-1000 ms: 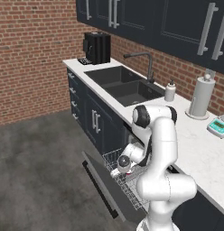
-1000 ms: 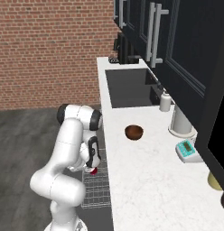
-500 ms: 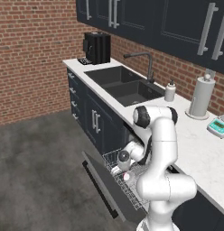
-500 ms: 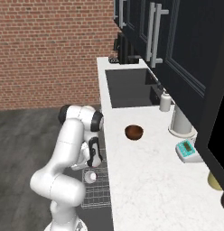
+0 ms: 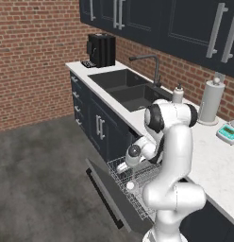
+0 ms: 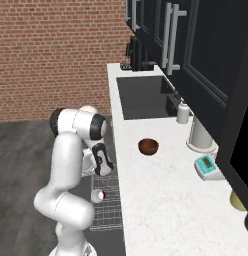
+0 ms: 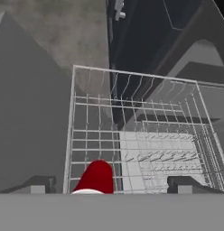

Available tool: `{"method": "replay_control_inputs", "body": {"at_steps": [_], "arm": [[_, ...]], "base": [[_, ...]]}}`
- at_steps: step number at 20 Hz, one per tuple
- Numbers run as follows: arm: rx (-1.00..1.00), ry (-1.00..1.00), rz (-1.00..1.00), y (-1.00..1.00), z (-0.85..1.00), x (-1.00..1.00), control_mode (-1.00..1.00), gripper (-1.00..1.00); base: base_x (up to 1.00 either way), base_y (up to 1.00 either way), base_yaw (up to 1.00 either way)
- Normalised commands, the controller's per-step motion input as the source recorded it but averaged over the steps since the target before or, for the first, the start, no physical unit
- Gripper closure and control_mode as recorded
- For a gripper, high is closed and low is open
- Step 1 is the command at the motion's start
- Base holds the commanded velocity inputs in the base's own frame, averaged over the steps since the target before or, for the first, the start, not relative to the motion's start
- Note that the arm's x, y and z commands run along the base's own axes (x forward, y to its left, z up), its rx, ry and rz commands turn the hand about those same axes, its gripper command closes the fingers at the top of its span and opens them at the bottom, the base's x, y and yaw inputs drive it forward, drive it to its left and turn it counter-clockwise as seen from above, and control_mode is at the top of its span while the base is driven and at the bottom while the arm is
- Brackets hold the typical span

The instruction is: Pick up the cup and bowl from the counter, place them in the dishwasher, and close the dishwasher door.

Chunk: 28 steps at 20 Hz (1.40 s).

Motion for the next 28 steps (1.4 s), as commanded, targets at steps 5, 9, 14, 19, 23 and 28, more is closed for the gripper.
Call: {"method": "replay_control_inputs", "body": {"at_steps": [5, 9, 14, 19, 23, 28], "arm": [[0.08, -0.16, 0.00, 0.00, 1.00, -0.72, -1.00, -1.00], [0.05, -0.05, 0.00, 0.02, 1.00, -0.64, -1.00, -1.00], [0.02, 0.00, 0.01, 0.10, 1.00, -0.58, -1.00, -1.00], [0.00, 0.00, 0.03, 0.20, 1.00, -0.33, -1.00, -1.00], [0.00, 0.00, 0.03, 0.27, 1.00, -0.02, -1.00, -1.00], [0.00, 0.00, 0.04, 0.38, 1.00, 0.18, -1.00, -1.00]], "base": [[0.00, 0.00, 0.00], [0.00, 0.00, 0.00], [0.00, 0.00, 0.00], [0.00, 0.00, 0.00], [0.00, 0.00, 0.00], [0.00, 0.00, 0.00]]}}
